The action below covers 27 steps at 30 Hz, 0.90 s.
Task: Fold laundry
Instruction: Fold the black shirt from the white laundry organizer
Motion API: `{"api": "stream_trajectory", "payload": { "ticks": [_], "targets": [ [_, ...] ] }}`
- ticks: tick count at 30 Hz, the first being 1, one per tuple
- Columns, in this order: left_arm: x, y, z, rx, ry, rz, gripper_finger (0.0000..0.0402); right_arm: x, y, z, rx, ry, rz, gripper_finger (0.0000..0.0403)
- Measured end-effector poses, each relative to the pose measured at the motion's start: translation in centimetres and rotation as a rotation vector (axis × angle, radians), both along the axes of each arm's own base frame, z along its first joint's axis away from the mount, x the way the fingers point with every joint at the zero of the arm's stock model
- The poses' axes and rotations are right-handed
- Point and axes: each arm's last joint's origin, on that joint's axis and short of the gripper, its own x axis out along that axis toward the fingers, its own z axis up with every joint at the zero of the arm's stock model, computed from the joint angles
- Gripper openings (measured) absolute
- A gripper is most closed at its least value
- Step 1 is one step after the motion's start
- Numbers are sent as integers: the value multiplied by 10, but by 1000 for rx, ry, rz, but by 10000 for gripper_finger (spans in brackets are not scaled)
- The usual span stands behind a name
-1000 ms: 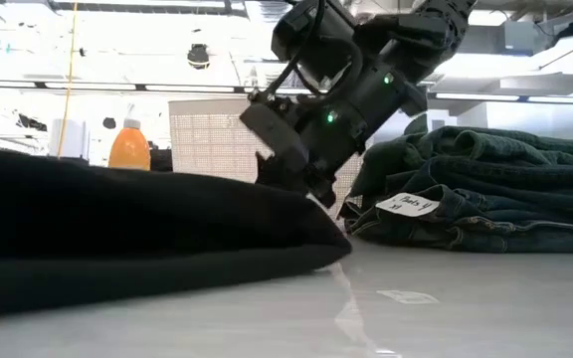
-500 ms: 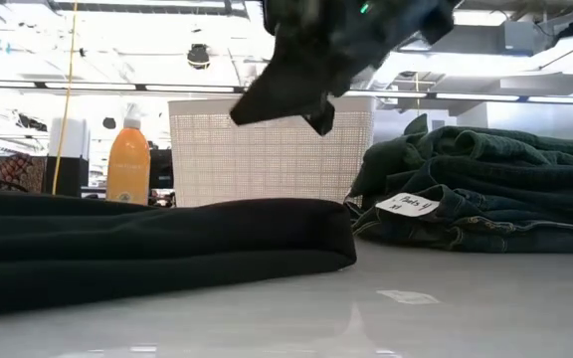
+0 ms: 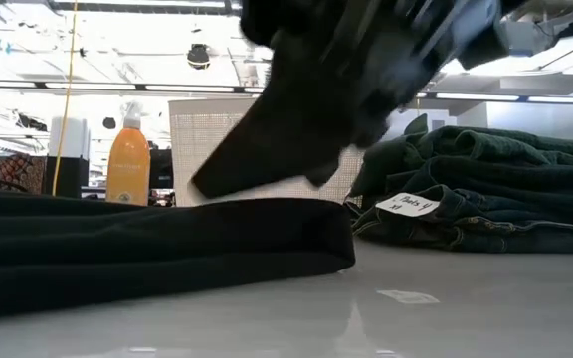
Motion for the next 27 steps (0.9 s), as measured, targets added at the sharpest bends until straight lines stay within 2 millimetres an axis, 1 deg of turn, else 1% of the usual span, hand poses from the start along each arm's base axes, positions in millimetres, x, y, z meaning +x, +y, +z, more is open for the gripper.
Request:
{"api": "stream_trajectory", "payload": {
  "ticks": [3, 5, 8, 12, 16, 20, 24, 27],
  "targets": [
    [1, -1, -1, -27, 29, -7, 114, 7, 3, -13, 0, 33, -11, 18],
    [0, -1, 0, -36, 41, 3, 114, 8, 5, -17, -2, 71, 9, 18],
    [0, -1, 0, -35, 49, 7, 114, -1, 10, -22, -24, 185, 51, 18],
    [-2, 1, -2, -12, 71, 10, 114, -18, 15, -21, -53, 330, 69, 18],
    [-3, 3, -3, 13, 91, 12, 114, -31, 21, -15, -82, 396, 85, 18],
    [-4, 8, -5, 33, 145, 13, 114, -42, 26, -1, -109, 392, 131, 18],
    [-7, 7, -5, 11, 206, 1, 114, -47, 30, 25, -93, 315, 162, 18],
    [-7, 4, 0, 15, 167, -38, 114, -45, 29, 33, -98, 253, 114, 18]
  ]
}}
